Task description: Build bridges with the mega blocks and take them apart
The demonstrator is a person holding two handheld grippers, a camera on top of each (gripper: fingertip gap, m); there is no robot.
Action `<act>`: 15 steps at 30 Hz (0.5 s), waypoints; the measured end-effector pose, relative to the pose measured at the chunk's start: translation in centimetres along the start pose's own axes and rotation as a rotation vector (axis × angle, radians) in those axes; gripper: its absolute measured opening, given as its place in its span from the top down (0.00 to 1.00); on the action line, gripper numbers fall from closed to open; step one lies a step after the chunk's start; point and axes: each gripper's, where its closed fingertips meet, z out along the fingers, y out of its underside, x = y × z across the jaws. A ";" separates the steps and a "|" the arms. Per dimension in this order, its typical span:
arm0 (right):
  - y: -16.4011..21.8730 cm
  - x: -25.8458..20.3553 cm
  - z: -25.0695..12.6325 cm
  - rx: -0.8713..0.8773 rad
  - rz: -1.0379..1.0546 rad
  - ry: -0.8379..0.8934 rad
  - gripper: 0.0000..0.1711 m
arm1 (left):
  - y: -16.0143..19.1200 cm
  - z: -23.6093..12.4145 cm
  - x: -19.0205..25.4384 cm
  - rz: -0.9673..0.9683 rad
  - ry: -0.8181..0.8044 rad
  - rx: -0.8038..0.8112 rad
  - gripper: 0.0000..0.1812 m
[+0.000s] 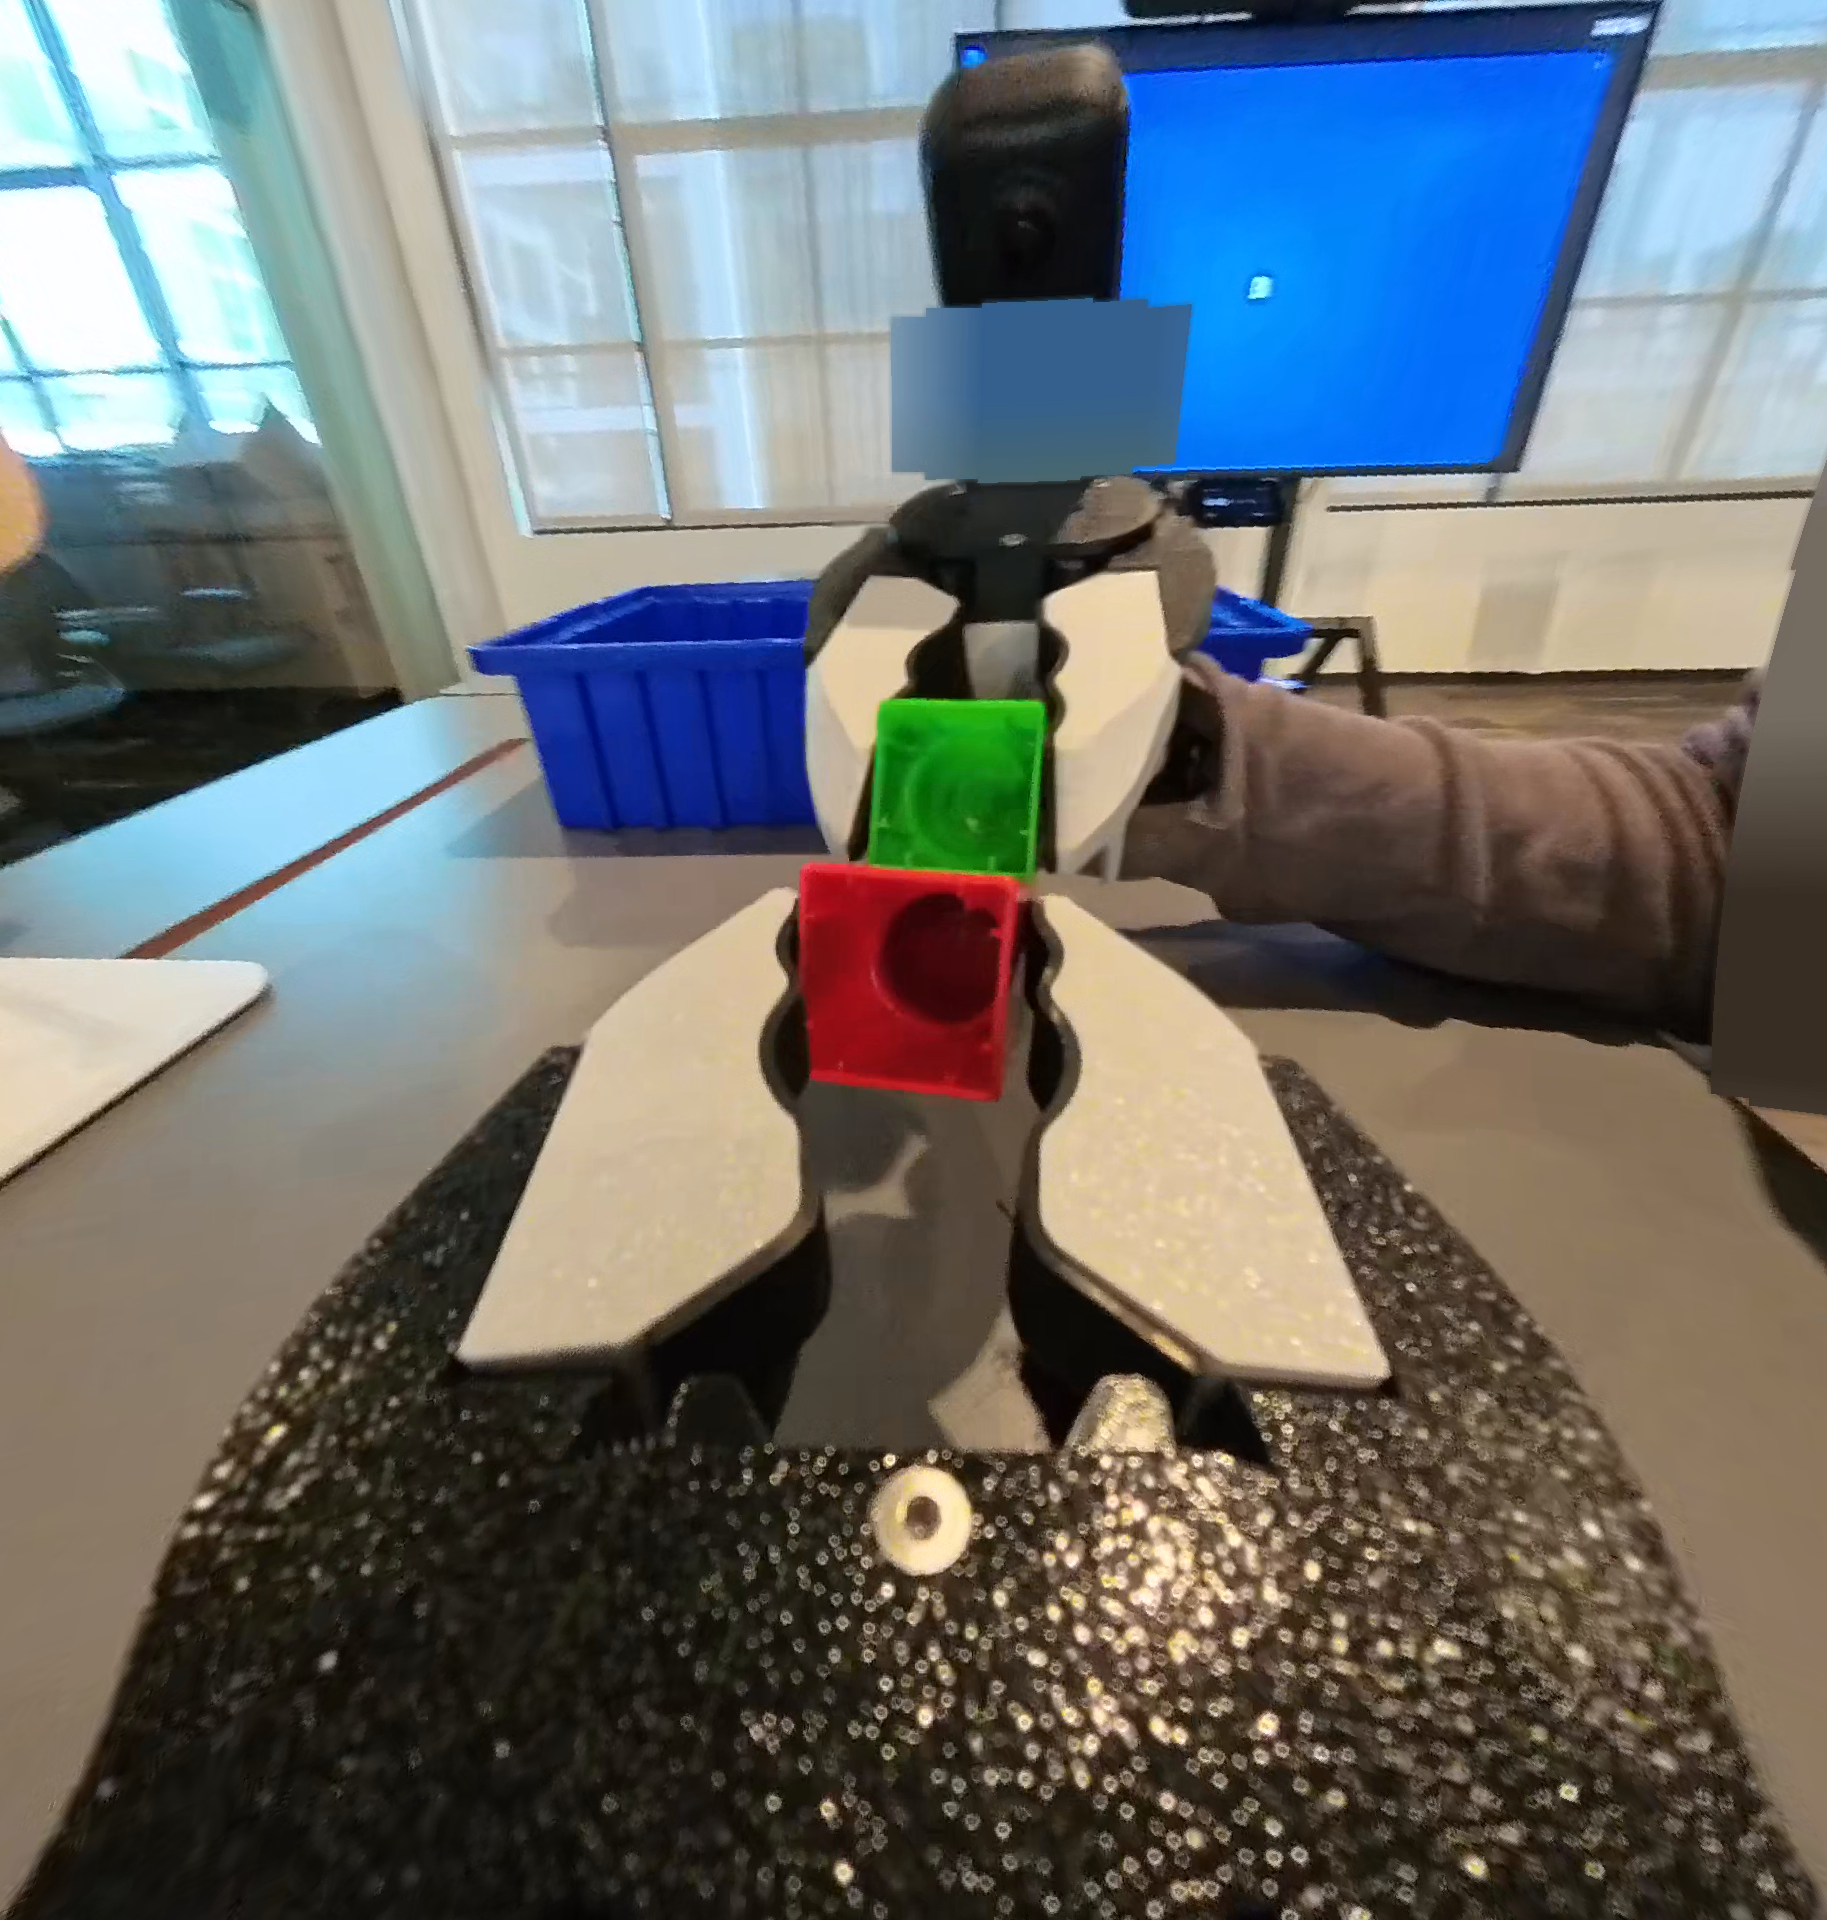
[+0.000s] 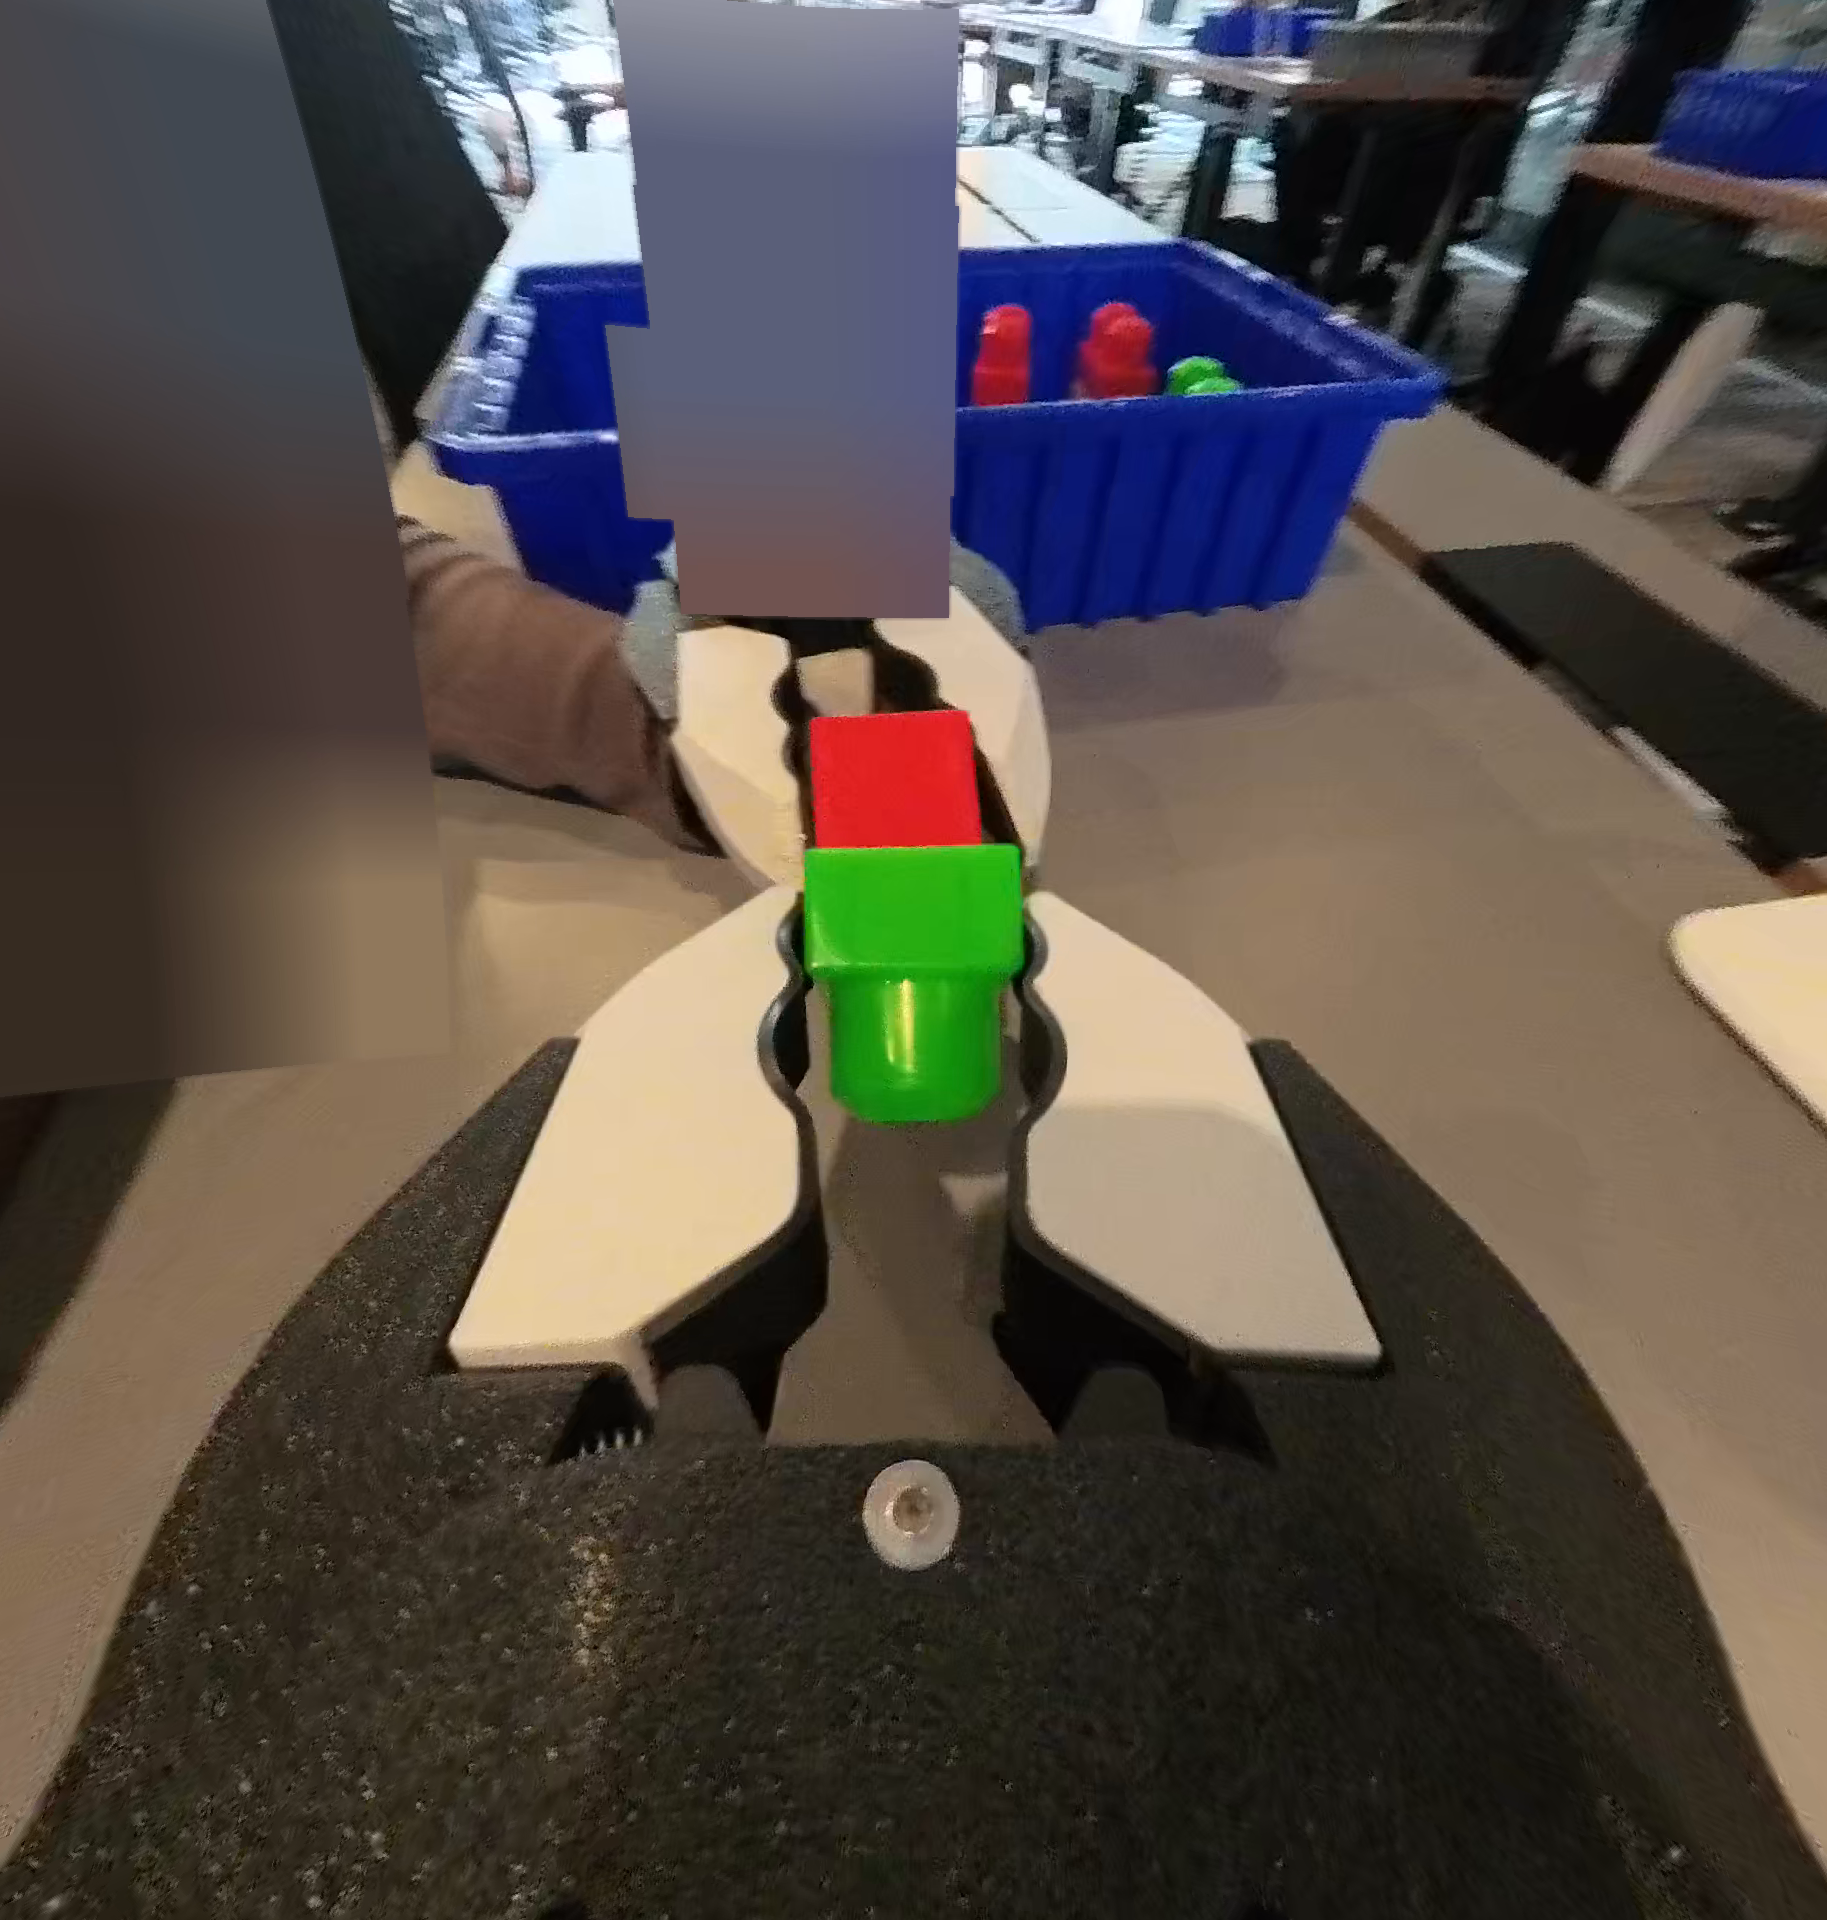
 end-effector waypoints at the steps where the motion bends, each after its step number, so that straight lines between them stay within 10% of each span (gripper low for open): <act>1: -0.1 0.5 0.0 -0.003 -0.022 0.045 0.79 | 0.0 0.0 -0.3 0.015 -0.030 0.002 0.79; 8: -1.8 3.4 -1.5 -0.005 -0.205 0.393 0.79 | -0.9 -1.2 -2.7 -0.010 -0.162 0.082 0.81; 15: -2.0 10.4 -15.1 -0.120 -0.275 1.320 0.78 | -1.4 -1.9 -3.2 -0.090 -0.141 0.134 0.80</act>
